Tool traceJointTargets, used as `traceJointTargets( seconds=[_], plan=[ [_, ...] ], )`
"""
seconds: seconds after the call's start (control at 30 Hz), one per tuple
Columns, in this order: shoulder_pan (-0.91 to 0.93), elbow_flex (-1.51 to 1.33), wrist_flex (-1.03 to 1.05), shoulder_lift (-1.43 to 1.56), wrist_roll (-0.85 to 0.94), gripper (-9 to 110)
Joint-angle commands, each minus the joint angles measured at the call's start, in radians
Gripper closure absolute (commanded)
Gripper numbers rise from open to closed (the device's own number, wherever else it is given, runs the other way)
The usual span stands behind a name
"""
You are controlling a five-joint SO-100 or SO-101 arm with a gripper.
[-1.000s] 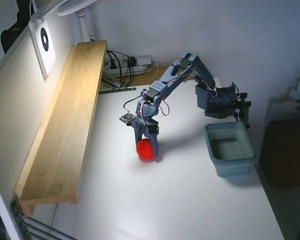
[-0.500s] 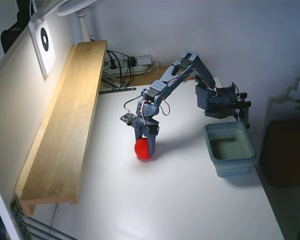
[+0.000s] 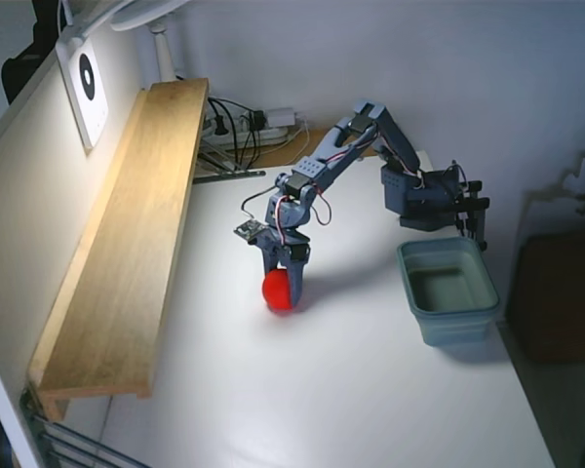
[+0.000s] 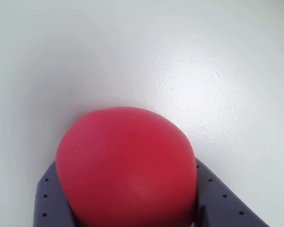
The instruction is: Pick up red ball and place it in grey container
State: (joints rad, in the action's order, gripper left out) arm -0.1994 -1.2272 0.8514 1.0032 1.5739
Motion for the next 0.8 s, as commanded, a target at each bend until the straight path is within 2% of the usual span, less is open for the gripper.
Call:
traceJointTargets(
  seconds=[0.0, 0.3, 0.57, 0.77],
  plan=[
    [-0.010, 0.070, 0.066, 0.024, -0.003, 78],
    [-0.010, 0.312, 0.310, 0.027, -0.003, 78],
    [-0.010, 0.652, 0.575, -0.048, -0.003, 78],
    [-0.010, 0.713, 0.616, -0.069, -0.003, 78]
  ],
)
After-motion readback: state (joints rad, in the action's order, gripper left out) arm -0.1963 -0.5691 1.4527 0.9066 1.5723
